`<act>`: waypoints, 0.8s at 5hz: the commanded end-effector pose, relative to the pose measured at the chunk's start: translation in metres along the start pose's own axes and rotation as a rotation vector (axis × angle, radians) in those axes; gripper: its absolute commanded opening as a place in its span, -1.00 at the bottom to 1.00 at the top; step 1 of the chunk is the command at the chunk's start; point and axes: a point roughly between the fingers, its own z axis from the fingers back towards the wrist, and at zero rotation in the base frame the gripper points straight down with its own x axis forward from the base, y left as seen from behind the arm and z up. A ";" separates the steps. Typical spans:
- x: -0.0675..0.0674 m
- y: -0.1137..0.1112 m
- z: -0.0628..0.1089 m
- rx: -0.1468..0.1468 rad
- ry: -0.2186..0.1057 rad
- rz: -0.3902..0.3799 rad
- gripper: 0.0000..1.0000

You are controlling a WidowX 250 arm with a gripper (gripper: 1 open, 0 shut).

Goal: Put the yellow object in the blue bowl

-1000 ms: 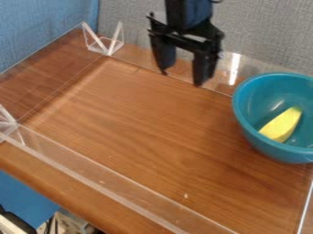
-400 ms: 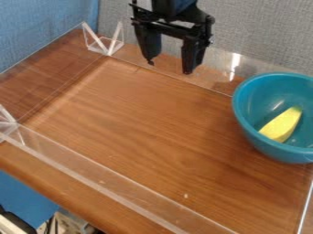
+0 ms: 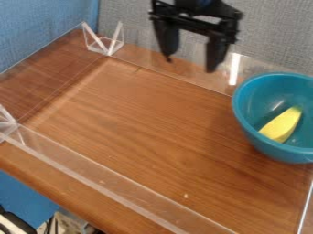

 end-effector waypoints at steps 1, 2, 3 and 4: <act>0.005 -0.003 0.009 -0.013 -0.059 -0.016 -1.00; 0.005 -0.001 -0.003 -0.019 -0.044 -0.039 -1.00; 0.005 -0.005 -0.024 -0.023 -0.014 -0.075 -1.00; 0.006 0.004 -0.034 -0.016 0.007 -0.059 -1.00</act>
